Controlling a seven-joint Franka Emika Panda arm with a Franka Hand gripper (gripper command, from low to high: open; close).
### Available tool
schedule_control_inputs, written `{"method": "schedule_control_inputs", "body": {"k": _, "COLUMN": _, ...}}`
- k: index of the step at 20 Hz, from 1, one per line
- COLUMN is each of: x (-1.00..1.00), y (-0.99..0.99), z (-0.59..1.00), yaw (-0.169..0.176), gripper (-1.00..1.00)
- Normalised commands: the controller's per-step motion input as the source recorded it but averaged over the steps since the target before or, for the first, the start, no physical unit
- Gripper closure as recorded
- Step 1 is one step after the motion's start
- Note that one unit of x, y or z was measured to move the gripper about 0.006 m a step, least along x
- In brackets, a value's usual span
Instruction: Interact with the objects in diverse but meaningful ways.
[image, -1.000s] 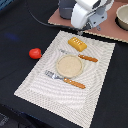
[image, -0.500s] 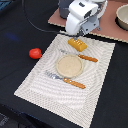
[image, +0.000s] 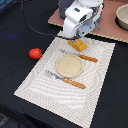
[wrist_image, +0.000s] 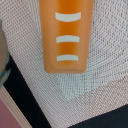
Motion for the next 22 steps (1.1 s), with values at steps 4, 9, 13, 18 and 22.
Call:
{"method": "schedule_control_inputs", "body": {"k": 4, "x": -0.23, "y": 0.10, "z": -0.27, "yaw": 0.000, "gripper": -1.00}}
{"method": "schedule_control_inputs", "body": {"k": 9, "x": -0.31, "y": 0.14, "z": -0.35, "yaw": 0.000, "gripper": -1.00}}
{"method": "schedule_control_inputs", "body": {"k": 13, "x": -0.47, "y": 0.17, "z": -0.34, "yaw": 0.000, "gripper": -1.00}}
{"method": "schedule_control_inputs", "body": {"k": 18, "x": -0.53, "y": 0.18, "z": -0.32, "yaw": 0.000, "gripper": -1.00}}
{"method": "schedule_control_inputs", "body": {"k": 22, "x": -0.54, "y": 0.21, "z": -0.24, "yaw": 0.000, "gripper": -1.00}}
